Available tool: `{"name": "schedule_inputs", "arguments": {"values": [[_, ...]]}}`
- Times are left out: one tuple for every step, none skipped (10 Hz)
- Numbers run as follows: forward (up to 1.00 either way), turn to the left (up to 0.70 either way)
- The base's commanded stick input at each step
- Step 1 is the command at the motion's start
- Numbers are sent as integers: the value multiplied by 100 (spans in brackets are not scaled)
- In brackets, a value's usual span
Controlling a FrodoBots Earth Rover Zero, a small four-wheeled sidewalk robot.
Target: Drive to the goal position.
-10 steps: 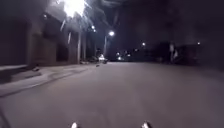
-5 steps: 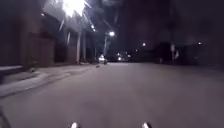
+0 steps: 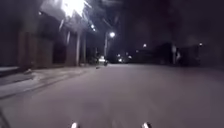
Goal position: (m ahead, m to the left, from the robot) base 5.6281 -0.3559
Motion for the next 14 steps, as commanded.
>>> {"name": "schedule_inputs", "arguments": {"values": [[50, 0], [50, 0], [50, 0], [50, 0], [50, 0], [50, 0], [50, 0], [50, 0], [50, 0], [50, 0], [50, 0], [50, 0], [50, 0], [50, 0]]}}
